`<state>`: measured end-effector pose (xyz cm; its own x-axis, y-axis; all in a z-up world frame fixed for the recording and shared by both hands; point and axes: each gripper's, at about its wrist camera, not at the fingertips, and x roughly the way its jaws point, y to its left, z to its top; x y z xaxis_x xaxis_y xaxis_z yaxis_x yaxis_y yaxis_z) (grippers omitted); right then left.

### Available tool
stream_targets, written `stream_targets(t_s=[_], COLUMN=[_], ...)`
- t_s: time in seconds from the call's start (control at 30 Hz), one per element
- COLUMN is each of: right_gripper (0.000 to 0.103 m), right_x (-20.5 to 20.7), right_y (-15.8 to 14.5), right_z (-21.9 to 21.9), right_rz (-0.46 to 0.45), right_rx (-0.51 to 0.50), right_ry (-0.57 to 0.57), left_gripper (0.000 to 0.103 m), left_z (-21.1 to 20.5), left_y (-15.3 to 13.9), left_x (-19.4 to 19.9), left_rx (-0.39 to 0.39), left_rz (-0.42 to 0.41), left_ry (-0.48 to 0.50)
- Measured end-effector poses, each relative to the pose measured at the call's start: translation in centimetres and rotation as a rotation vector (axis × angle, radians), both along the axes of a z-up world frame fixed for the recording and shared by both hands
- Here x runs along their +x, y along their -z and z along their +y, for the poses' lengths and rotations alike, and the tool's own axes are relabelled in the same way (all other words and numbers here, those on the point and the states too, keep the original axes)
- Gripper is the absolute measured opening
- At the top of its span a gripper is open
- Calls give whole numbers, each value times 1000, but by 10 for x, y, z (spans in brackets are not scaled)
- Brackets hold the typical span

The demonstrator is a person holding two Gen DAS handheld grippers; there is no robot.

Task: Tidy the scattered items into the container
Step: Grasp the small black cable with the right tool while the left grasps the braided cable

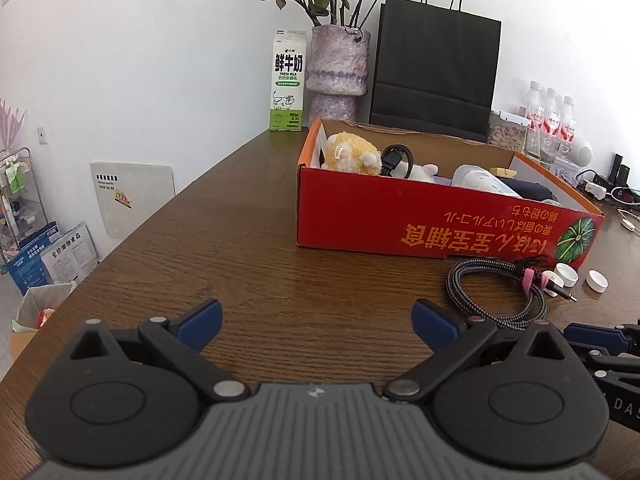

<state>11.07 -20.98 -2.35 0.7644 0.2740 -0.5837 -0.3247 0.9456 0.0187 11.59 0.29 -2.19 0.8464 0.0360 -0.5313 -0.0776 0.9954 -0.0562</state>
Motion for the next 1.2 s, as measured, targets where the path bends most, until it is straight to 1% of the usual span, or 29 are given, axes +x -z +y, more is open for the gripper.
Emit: stream_targets(t_s=[0.23, 0.47, 0.5, 0.53, 0.6, 0.73, 0.8, 0.9, 1.2], right_gripper=[25, 24, 24, 24, 24, 24, 24, 24, 24], right_x=[-14, -19, -19, -18, -15, -11, -8, -5, 11], right_y=[-7, -20, -21, -22, -24, -28, -28, -26, -22], right_z=[-18, -36, -39, -43, -49, -64, -71, -79, -98], right_rz=[-15, -69, -73, -78, -85, -102, -105, -105, -112], right_rx=[24, 37, 41, 45, 51, 66, 73, 81, 98], right_ry=[9, 44, 51, 58, 68, 92, 103, 118, 143], left_gripper=[103, 103, 103, 102, 103, 103, 103, 103, 103], left_z=[-1, -4, -7, -11, -22, -38, -44, -57, -105], left_y=[1, 3, 6, 8, 5, 3, 0, -7, -11], left_x=[2, 3, 2, 1, -7, -6, -6, -3, 14], left_rx=[14, 33, 46, 76, 136, 182, 171, 139, 150], left_rz=[14, 37, 48, 53, 6, -7, -20, -29, -3], left_ry=[-9, -24, -17, -6, 14, 33, 40, 79, 179])
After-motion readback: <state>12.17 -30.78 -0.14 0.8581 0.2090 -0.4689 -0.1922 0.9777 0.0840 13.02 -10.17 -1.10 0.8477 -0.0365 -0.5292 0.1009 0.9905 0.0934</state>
